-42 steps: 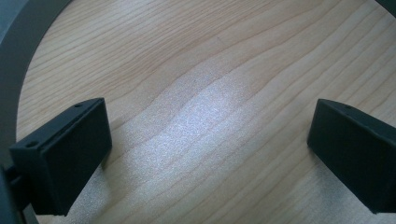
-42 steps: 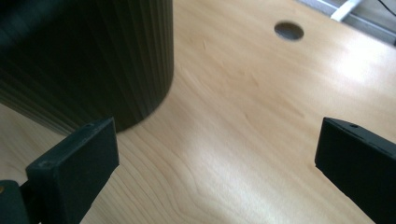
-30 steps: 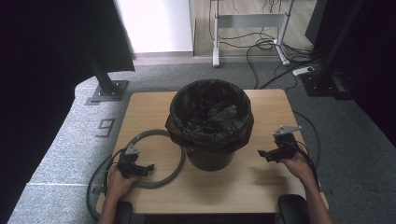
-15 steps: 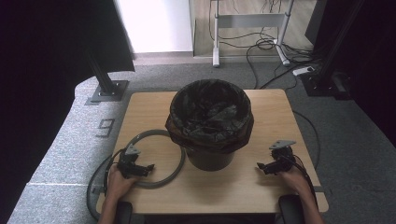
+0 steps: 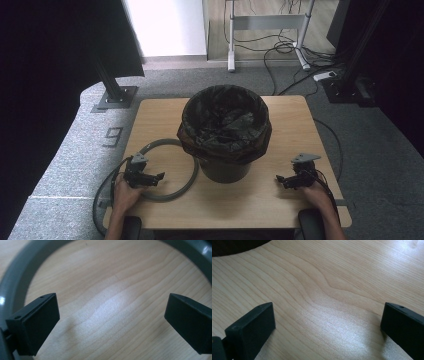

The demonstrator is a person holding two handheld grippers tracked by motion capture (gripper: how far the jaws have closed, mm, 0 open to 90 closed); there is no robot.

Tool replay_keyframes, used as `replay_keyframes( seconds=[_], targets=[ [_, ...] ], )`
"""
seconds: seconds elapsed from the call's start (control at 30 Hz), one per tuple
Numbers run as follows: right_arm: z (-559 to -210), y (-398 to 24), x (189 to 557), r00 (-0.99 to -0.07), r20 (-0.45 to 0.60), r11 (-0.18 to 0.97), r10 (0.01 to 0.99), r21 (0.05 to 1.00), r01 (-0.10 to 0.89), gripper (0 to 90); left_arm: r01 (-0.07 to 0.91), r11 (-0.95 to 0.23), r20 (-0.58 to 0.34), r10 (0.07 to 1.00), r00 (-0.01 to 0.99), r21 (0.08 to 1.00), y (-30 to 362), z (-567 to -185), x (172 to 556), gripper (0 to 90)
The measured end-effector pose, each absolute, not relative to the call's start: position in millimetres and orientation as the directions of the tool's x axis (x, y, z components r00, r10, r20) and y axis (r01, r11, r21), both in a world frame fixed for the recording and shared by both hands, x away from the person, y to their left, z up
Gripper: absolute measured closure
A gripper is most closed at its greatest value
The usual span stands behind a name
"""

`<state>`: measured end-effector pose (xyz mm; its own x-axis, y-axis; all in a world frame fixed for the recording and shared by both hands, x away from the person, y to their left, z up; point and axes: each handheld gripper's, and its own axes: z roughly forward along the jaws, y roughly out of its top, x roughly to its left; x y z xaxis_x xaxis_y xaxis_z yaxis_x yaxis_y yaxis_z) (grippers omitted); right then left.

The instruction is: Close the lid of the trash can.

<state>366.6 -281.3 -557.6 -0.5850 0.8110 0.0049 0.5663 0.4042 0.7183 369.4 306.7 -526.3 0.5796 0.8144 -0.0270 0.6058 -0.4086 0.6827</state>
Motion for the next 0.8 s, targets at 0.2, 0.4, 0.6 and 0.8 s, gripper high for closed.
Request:
replay_keyframes(
  seconds=[0.2,0.4,0.6,0.8],
  targets=[
    [-558,-281,366,-0.584,0.005,0.403,0.812,0.718,0.567,0.0,0.605,-0.38,-0.027,0.832,0.554,0.7,318,-519,373,0.0],
    [-558,-281,366,-0.584,0.005,0.403,0.812,0.718,0.567,0.0,0.629,-0.336,-0.017,0.874,0.486,0.701,340,-517,380,0.0],
    [-558,-281,367,-0.584,0.005,0.403,0.812,0.718,0.567,0.0,0.663,-0.304,-0.027,0.897,0.44,0.684,353,-525,386,0.0],
    [-558,-281,367,-0.584,0.005,0.403,0.812,0.718,0.567,0.0,0.701,-0.353,-0.011,0.889,0.457,0.62,348,-543,395,0.4]
  ],
)
